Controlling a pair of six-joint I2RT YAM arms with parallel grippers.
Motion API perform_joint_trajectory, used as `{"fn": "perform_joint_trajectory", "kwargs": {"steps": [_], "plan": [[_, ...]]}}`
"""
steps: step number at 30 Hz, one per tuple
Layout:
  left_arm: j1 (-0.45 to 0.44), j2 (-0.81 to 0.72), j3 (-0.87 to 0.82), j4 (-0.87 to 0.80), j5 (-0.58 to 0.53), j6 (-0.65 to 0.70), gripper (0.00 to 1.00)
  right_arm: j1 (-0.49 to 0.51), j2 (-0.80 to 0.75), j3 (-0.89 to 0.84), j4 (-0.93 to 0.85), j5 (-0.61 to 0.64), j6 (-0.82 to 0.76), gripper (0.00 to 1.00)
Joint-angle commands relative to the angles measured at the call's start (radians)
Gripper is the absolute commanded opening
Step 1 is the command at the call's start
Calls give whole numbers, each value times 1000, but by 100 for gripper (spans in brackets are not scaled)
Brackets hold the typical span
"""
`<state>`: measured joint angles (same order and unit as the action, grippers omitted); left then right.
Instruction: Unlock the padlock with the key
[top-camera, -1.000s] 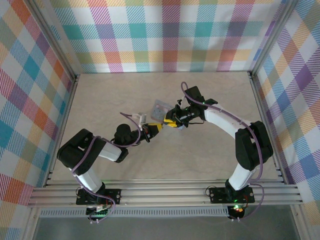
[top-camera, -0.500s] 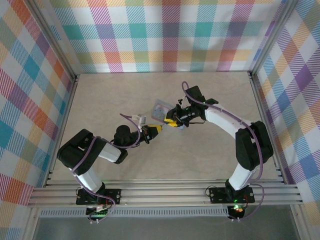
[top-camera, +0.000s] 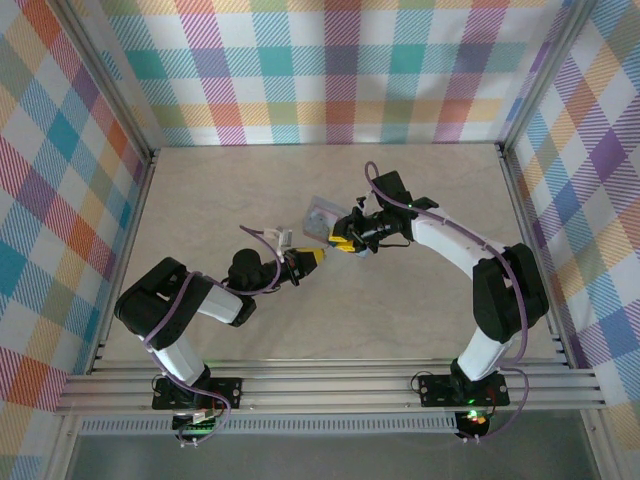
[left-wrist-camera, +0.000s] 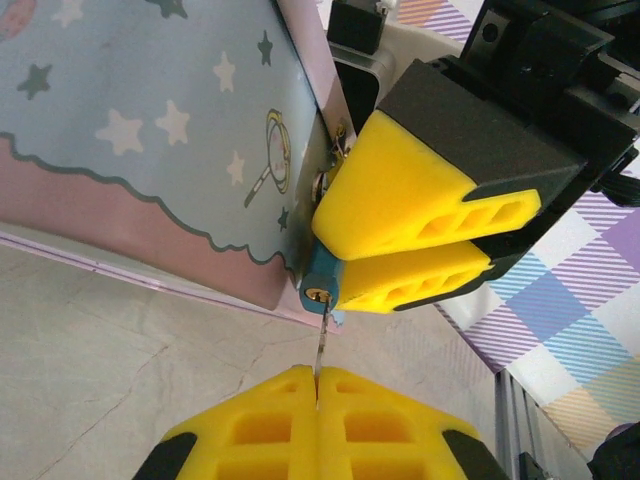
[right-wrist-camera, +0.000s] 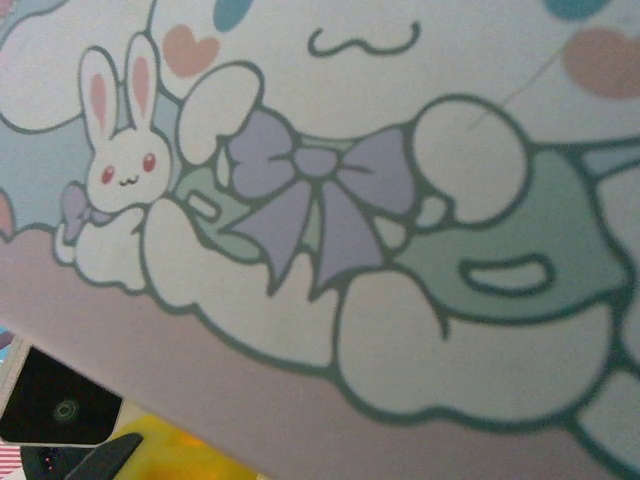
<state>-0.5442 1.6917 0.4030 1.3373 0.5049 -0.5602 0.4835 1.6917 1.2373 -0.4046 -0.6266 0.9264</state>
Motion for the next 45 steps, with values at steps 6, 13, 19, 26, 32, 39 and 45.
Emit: {"fn": "perform_joint_trajectory", "kwargs": {"steps": [6, 13, 19, 26, 32, 39, 45], "plan": [[10, 20, 48, 34, 24, -8, 0, -4, -44, -9, 52, -55, -12, 0], [11, 54, 78, 34, 26, -17, 0, -3, -45, -15, 63, -66, -8, 0], [10, 77, 88, 34, 26, -19, 0, -4, -52, -15, 58, -67, -11, 0], [9, 89, 102, 36, 42, -18, 0, -5, -40, -7, 62, -83, -14, 0], [-5, 102, 137, 36, 63, -17, 0, -4, -25, 0, 62, -116, -27, 0], [-29, 72, 132, 25, 47, 62, 0, -3, -8, 25, -29, -93, -80, 0], [-57, 89, 140, 16, 19, 135, 0, -3, 13, 55, -91, -101, -112, 0]]}}
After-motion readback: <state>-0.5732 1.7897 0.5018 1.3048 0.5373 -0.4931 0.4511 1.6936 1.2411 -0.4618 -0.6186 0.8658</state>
